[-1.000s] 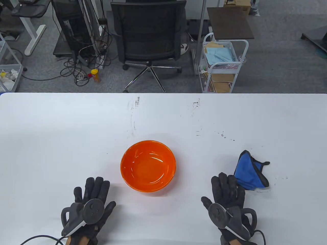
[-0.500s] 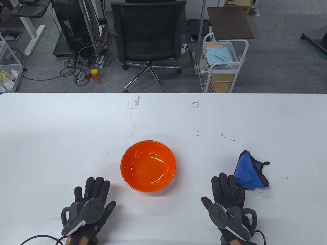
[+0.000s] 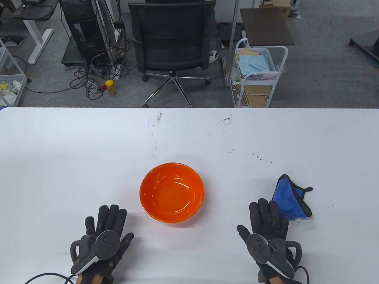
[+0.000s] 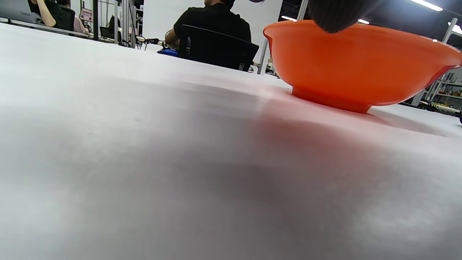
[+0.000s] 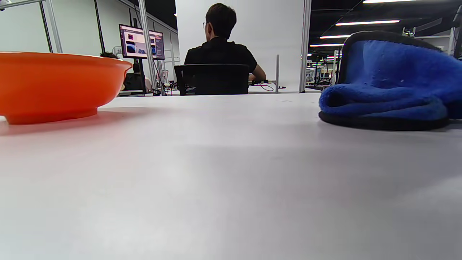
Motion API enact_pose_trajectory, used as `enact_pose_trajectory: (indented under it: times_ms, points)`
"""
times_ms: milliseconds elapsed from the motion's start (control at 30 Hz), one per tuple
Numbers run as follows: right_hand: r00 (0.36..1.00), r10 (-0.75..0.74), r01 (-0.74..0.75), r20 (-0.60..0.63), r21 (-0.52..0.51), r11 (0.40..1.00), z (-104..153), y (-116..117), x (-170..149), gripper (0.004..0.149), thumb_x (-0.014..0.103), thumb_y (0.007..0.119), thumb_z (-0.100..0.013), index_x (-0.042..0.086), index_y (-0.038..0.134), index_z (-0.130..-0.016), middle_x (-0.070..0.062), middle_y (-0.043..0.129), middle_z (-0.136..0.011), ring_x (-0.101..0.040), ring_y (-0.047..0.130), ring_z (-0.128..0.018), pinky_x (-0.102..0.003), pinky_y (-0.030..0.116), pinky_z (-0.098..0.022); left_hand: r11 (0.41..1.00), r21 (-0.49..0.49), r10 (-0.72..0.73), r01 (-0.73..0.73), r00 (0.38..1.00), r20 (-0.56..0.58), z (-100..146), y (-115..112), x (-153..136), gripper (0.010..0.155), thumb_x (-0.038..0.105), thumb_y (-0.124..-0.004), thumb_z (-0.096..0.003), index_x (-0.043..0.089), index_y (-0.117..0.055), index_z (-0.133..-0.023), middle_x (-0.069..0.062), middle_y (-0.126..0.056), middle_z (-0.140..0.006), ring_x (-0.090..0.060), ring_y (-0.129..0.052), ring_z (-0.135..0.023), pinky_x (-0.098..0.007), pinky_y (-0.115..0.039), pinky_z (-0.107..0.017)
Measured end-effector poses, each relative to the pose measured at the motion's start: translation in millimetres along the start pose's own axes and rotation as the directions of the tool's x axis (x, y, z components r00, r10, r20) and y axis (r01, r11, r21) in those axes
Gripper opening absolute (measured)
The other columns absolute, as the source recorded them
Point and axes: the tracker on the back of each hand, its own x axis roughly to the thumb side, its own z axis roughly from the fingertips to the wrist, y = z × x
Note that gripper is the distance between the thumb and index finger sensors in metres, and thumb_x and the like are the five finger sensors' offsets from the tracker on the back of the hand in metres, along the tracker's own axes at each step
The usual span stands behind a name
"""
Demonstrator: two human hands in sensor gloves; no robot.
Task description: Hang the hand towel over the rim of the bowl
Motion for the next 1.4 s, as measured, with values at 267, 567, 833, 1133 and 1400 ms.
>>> enact_pose_trajectory:
  times_ms: [267,567,833,1133,1400]
  points:
    - [0.998,-0.036,0.032,-0.042,-0.095,0.995,-4,-9,-14,0.078,0.054,0.048,-0.062,0.006,0.019,-0.116,-0.025,0.018,-0.119,-0.056,0.02,-0.108,-0.079,0.025,-0.067,1.0,-0.006,0.007,-0.007,1.0,0.01,0,0,0,0.076,0.054,-0.059,-0.0569,0.02,-0.023,-0.115,-0.004,-0.016,-0.121,-0.031,-0.007,-0.108,-0.06,-0.005,-0.068]
    - [0.98,0.018,-0.061,-0.199,-0.213,0.975,-33,-32,-62,0.08,0.054,0.054,-0.061,0.006,0.021,-0.116,-0.025,0.018,-0.12,-0.057,0.014,-0.108,-0.082,0.017,-0.064,1.0,-0.019,0.01,-0.01,1.0,0.021,0,-1,-1,0.076,0.054,-0.059,-0.057,0.02,-0.023,-0.115,-0.004,-0.016,-0.121,-0.032,-0.007,-0.108,-0.061,-0.005,-0.068]
    - [0.936,0.002,-0.037,-0.351,-0.092,0.995,-79,-27,-95,0.079,0.053,0.057,-0.061,0.007,0.024,-0.116,-0.024,0.02,-0.12,-0.057,0.016,-0.109,-0.081,0.016,-0.066,1.0,-0.027,0.016,-0.016,1.0,0.017,0,-2,-2,0.076,0.053,-0.059,-0.057,0.02,-0.023,-0.115,-0.005,-0.016,-0.121,-0.032,-0.008,-0.108,-0.061,-0.007,-0.069]
    - [0.869,0.01,-0.003,-0.494,0.016,1.0,-119,-11,-109,0.076,0.05,0.072,-0.057,0.011,0.04,-0.114,-0.023,0.024,-0.12,-0.058,0.023,-0.109,-0.081,0.017,-0.066,0.999,-0.035,0.01,-0.009,1.0,0.016,-1,-3,-1,0.075,0.053,-0.059,-0.0569,0.02,-0.025,-0.115,-0.005,-0.019,-0.121,-0.033,-0.01,-0.109,-0.061,-0.008,-0.069]
    - [0.846,-0.013,0.026,-0.533,0.016,1.0,-124,-2,-123,0.04,0.037,0.065,-0.064,0.024,0.061,-0.101,-0.022,0.036,-0.119,-0.058,0.025,-0.109,-0.081,0.019,-0.066,0.999,-0.046,0.008,-0.007,1.0,0.014,-1,-3,-1,0.075,0.053,-0.059,-0.057,0.019,-0.026,-0.115,-0.005,-0.019,-0.121,-0.033,-0.01,-0.109,-0.062,-0.008,-0.069]
